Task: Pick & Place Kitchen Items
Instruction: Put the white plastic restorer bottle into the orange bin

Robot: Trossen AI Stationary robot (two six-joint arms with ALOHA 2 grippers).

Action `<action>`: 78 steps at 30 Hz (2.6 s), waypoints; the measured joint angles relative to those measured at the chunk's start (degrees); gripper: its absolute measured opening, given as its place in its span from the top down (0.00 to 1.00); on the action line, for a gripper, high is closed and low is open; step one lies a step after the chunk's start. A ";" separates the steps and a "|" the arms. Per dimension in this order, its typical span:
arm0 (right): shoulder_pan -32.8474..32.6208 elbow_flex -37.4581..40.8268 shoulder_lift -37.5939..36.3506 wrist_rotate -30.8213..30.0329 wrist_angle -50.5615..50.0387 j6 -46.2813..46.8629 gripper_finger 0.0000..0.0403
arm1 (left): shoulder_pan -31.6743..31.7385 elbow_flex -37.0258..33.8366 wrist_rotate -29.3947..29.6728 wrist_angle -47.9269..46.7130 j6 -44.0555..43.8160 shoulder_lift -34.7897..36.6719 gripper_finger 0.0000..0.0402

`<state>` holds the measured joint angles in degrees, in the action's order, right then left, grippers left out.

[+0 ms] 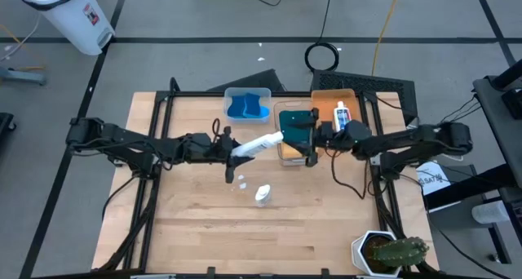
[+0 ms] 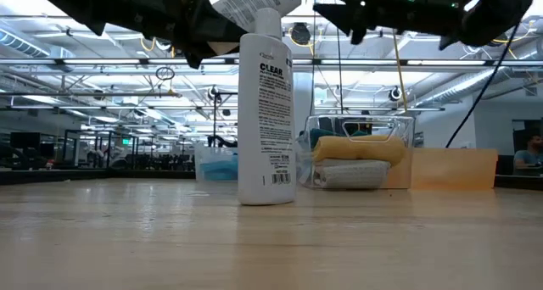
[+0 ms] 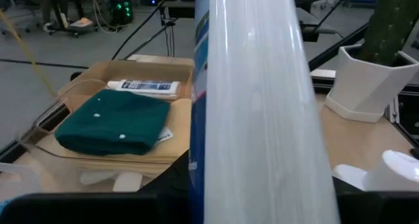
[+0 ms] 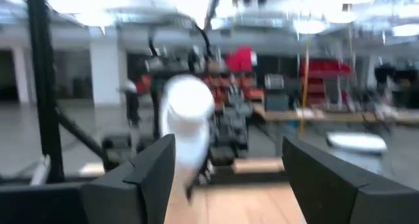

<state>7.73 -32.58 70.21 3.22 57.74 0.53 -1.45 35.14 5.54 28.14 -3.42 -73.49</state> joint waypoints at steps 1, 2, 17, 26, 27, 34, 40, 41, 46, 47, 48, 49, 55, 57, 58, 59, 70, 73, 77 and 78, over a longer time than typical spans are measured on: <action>-0.23 0.00 1.65 0.08 3.42 -0.04 0.39 | 0.00 0.00 0.00 0.19 -0.07 -0.32 0.71; -0.36 0.00 3.05 0.03 6.28 -0.02 0.39 | 0.00 0.00 0.00 0.33 -0.11 -0.44 0.71; -0.35 -7.77 14.51 5.87 10.96 1.00 0.40 | 0.04 0.00 0.02 -0.54 -0.37 -0.42 0.71; -0.37 -7.93 14.60 6.08 11.01 1.84 0.64 | 0.04 0.00 0.32 -1.05 -0.59 -0.43 0.71; -0.37 -7.93 14.60 6.12 11.01 1.84 0.67 | 0.06 0.00 0.33 -1.05 -0.57 -0.44 0.71; -0.35 -7.93 14.25 8.88 11.65 4.32 0.80 | -0.02 0.02 -0.12 -1.05 -0.55 -0.42 0.71; -0.35 -7.89 10.90 8.79 9.38 3.28 0.80 | -0.16 0.16 0.17 -1.07 -1.89 -0.33 0.53; -0.27 -7.89 9.59 8.55 8.63 2.51 0.80 | -0.13 0.11 0.20 -1.17 -2.26 -0.35 0.47; 0.93 -7.93 0.81 5.40 -3.09 0.79 0.80 | -0.17 0.09 0.17 -1.21 -3.20 -0.40 0.24; 1.28 -7.93 -1.36 4.44 -6.15 0.17 0.80 | -0.17 0.09 0.17 -1.43 -3.15 -0.40 0.21; 1.70 -7.93 -3.74 2.99 -9.31 -0.73 0.80 | -0.17 0.09 0.17 -1.46 -3.18 -0.40 0.19; 2.12 -7.93 -6.26 0.94 -12.91 -1.86 0.80 | -0.17 0.09 0.17 -1.44 -3.19 -0.40 0.16; 8.69 -12.04 -17.59 -21.22 -43.70 -7.32 0.80 | -0.15 0.09 0.46 -1.40 -3.15 -0.40 0.10; 12.15 -13.74 -19.32 -26.82 -52.37 -6.49 0.80 | -0.15 0.07 0.48 -1.40 -3.15 -0.40 0.10; 13.95 -14.12 -19.81 -28.27 -55.41 -5.37 0.80 | -0.13 0.07 0.48 -1.40 -3.15 -0.40 0.10; 15.83 -14.16 -20.13 -28.77 -57.96 -4.05 0.80 | -0.13 0.07 0.48 -1.40 -3.15 -0.40 0.10; 28.67 -14.08 -13.39 -24.20 -70.78 4.44 0.80 | -0.13 0.07 0.52 -1.40 -3.11 -0.40 0.10; 29.88 -14.08 -10.21 -21.93 -70.49 5.98 0.80 | -0.13 0.07 0.52 -1.44 -3.13 -0.40 0.10; 30.67 -14.05 -5.88 -22.57 -69.41 6.34 0.80 | -0.13 0.04 0.55 -1.98 -3.31 -0.40 0.10; 30.80 -14.05 -4.94 -22.58 -68.83 6.34 0.80 | -0.13 0.04 0.55 -2.15 -3.33 -0.40 0.10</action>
<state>38.53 -46.63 65.27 -19.36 -11.09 6.87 -1.58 35.18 6.09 25.99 -6.74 -73.89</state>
